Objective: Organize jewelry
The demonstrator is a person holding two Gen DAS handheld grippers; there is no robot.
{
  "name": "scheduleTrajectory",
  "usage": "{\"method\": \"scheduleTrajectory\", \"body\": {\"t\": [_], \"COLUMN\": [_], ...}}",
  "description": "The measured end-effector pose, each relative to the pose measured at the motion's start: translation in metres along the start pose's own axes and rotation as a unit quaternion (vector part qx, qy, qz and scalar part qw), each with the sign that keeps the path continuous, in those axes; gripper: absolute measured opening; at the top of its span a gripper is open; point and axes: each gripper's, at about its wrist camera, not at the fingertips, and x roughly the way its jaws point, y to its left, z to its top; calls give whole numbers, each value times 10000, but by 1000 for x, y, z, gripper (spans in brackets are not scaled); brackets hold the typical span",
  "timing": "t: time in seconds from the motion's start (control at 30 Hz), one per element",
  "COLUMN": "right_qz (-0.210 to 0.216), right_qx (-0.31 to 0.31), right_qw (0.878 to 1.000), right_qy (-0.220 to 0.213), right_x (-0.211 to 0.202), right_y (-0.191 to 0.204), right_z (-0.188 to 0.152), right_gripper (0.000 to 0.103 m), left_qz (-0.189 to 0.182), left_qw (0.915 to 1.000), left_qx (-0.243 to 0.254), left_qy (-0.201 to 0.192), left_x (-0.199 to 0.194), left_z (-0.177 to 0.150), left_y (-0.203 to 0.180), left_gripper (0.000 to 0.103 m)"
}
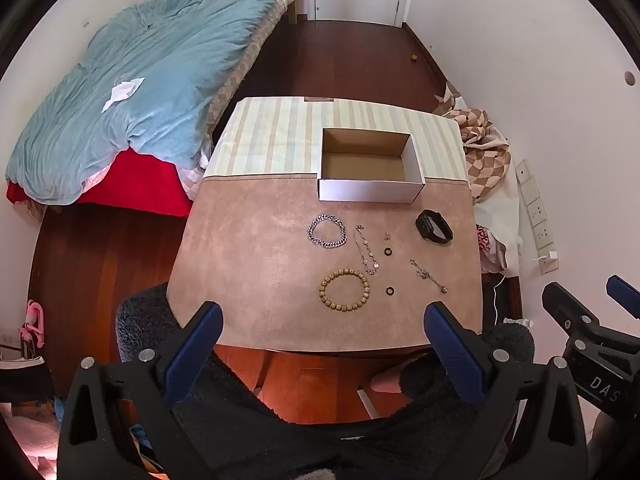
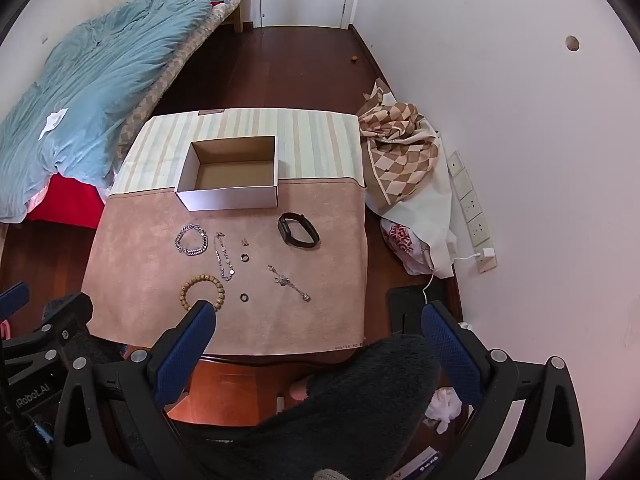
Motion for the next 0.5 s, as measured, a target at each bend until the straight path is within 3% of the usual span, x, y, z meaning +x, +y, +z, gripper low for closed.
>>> {"method": "scheduleTrajectory", "body": {"t": [0.5], "right_qz": [49], "right_qx": [17], "right_qw": [10000], "right_qy": [-31], "right_x": [-4], "right_y": [0], "right_z": [5], "right_gripper": [103], "left_qz": [20], "left_qw": [10000], "left_qx": [28], "left_qy": [-73], "left_x": [-11], "left_z": [5], "left_y": [-6], "left_gripper": [103]}}
